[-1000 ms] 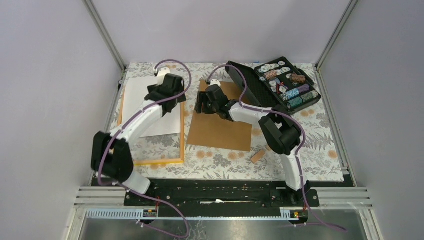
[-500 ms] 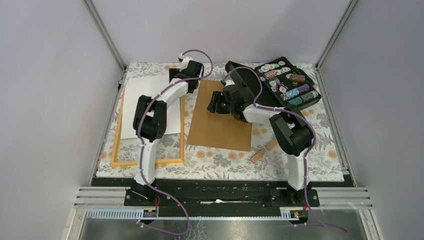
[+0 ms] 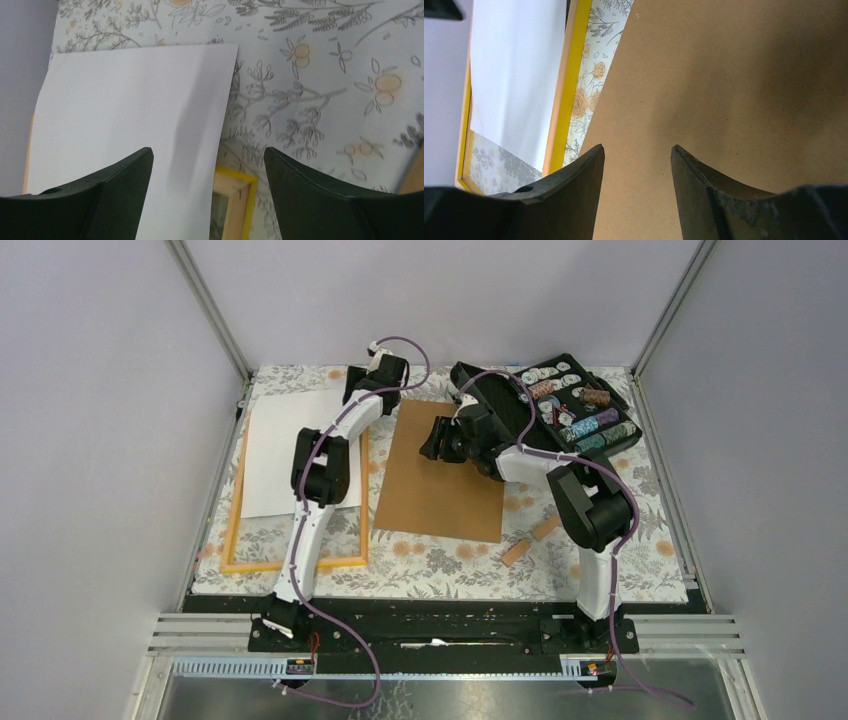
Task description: Put the photo into the frame
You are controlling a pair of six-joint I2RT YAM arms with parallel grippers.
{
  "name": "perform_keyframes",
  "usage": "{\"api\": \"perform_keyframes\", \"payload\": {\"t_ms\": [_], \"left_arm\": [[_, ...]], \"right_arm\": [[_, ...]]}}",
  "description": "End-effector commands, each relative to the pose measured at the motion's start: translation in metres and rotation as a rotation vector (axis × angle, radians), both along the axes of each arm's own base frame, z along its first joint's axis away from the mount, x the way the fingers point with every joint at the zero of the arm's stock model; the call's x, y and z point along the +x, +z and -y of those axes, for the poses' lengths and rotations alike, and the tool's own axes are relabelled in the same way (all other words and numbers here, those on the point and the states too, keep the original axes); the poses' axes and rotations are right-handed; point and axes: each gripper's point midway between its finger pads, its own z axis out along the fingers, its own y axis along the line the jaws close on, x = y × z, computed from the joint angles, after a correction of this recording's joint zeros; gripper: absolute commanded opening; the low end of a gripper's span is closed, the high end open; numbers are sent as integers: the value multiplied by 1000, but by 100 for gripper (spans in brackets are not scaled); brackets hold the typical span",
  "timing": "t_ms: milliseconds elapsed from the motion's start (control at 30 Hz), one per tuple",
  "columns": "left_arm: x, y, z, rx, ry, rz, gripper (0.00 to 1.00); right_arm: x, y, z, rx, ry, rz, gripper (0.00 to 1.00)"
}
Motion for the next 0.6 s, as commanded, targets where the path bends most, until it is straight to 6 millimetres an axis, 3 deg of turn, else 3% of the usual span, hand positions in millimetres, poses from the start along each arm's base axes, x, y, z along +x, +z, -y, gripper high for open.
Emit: {"api": "perform_keyframes", "payload": {"t_ms": [0, 267, 567], "left_arm": [[18, -10, -20, 58, -3, -39, 86], [24, -28, -37, 85, 8, -52, 83], [19, -41, -35, 125, -6, -83, 62]], "right_arm": [[6, 33, -8, 76, 38, 57, 58], [9, 30, -16, 103, 55, 33, 58], [12, 28, -13, 120, 40, 15, 58]]}}
